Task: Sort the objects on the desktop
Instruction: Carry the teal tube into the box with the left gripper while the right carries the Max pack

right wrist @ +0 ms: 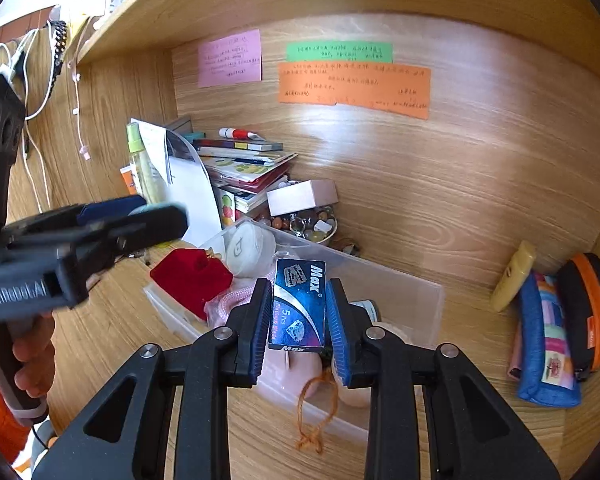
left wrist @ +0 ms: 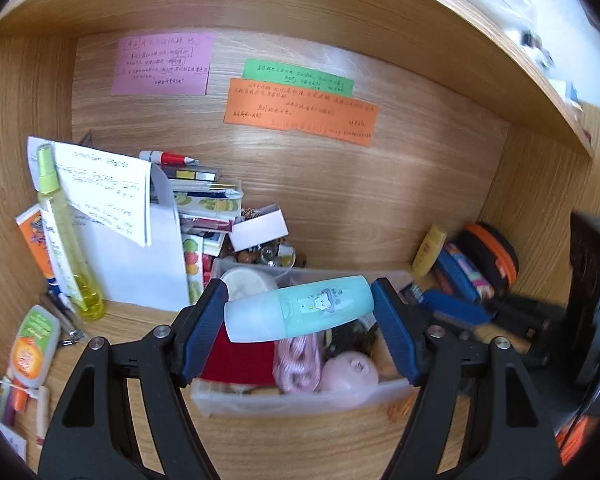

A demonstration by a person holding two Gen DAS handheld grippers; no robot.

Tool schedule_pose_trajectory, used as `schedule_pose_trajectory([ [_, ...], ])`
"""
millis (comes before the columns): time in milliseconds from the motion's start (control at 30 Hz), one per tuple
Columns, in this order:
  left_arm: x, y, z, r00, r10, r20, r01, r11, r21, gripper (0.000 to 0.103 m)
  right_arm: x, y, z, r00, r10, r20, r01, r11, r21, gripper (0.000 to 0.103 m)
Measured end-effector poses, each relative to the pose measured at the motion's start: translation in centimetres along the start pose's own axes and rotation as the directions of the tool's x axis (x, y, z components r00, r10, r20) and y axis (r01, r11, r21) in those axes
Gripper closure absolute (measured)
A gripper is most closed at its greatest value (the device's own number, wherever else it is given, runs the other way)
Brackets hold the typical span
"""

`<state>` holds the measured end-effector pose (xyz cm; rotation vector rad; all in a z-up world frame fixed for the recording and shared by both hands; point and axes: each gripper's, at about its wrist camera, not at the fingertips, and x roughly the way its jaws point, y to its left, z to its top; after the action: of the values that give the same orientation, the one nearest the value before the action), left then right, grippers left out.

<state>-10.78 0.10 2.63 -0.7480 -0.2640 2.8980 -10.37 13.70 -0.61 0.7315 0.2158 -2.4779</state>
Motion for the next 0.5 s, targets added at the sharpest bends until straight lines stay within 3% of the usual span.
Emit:
schedule_pose_trajectory([
  [333, 5.4, 0.8, -1.7, 0.998, -0.007, -0.063, 0.004, 0.999, -0.046, 0.030, 2.6, -0.2, -1.3, 0.999, -0.030, -0.046, 0.029, 0.999, -0.017, 0.078],
  [500, 7.1, 0.8, -2.6, 0.995, 0.012, -0.097, -0.013, 1.000, -0.013, 0.030, 3.9, -0.2, -1.8, 0.996, -0.051, -0.077, 0.050, 0.999, -0.018, 0.078],
])
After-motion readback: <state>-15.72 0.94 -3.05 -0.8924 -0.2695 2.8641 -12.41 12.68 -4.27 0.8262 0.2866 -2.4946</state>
